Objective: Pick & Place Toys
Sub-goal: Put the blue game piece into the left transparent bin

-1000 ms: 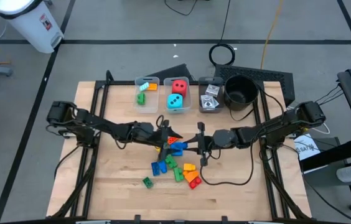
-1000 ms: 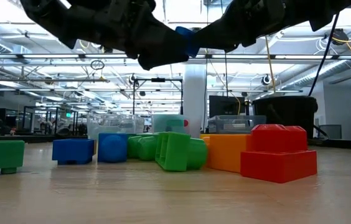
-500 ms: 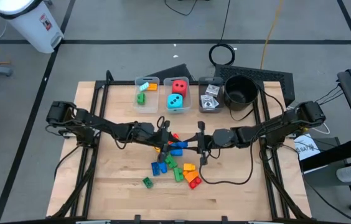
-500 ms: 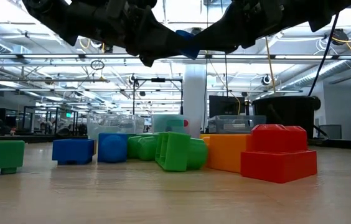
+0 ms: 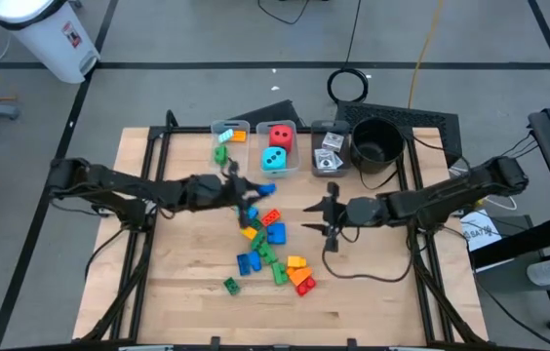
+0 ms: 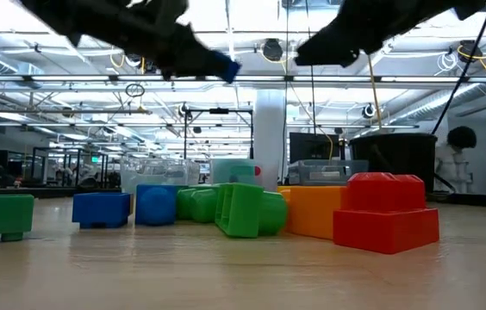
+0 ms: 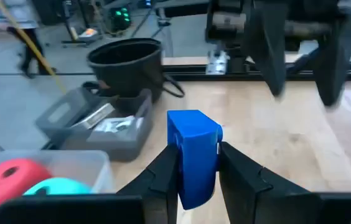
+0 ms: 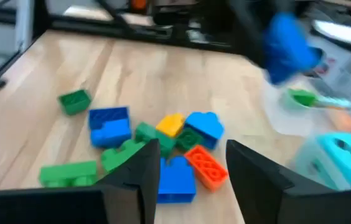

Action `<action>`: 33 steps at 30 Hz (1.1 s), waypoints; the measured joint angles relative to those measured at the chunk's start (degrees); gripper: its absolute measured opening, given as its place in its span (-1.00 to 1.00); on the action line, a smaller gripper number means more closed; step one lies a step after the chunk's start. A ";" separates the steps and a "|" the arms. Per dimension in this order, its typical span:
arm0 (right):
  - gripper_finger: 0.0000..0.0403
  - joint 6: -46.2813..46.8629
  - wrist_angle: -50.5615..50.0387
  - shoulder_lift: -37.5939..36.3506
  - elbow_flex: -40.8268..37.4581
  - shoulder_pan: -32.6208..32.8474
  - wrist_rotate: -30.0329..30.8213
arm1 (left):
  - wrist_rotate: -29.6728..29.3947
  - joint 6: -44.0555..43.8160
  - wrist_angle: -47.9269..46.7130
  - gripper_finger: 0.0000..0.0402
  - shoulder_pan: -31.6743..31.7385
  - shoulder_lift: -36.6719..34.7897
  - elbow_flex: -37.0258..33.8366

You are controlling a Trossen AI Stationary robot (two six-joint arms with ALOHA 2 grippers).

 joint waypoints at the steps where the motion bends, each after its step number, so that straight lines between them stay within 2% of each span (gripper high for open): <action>1: -0.22 1.13 -1.33 -1.16 0.01 -0.08 0.27 | -0.48 -0.11 0.33 -0.57 0.91 -1.59 -1.47; 6: -0.20 4.03 -4.00 -3.75 -0.11 0.31 0.05 | -8.79 -2.30 3.75 -0.57 8.16 -7.60 -10.04; 10: -0.23 3.68 -3.82 -3.63 -0.07 0.51 0.23 | -9.64 -4.34 12.86 -0.57 15.10 -8.93 -16.21; 13: -0.25 3.58 -3.62 -3.69 -0.07 0.51 0.24 | -8.89 -6.19 13.74 -0.57 20.13 -7.93 -18.33; 23: -0.27 2.38 -3.16 -3.64 -0.09 0.43 0.28 | -3.89 -11.09 13.68 -0.57 31.44 6.06 -14.82; 27: -0.27 2.14 -3.18 -3.64 -0.09 0.40 0.33 | -0.10 -11.99 13.51 -0.57 33.86 12.74 -10.84; 33: -0.29 2.16 -3.05 -3.64 -0.31 0.40 0.33 | 0.45 -17.10 13.34 -0.57 35.57 18.74 -6.71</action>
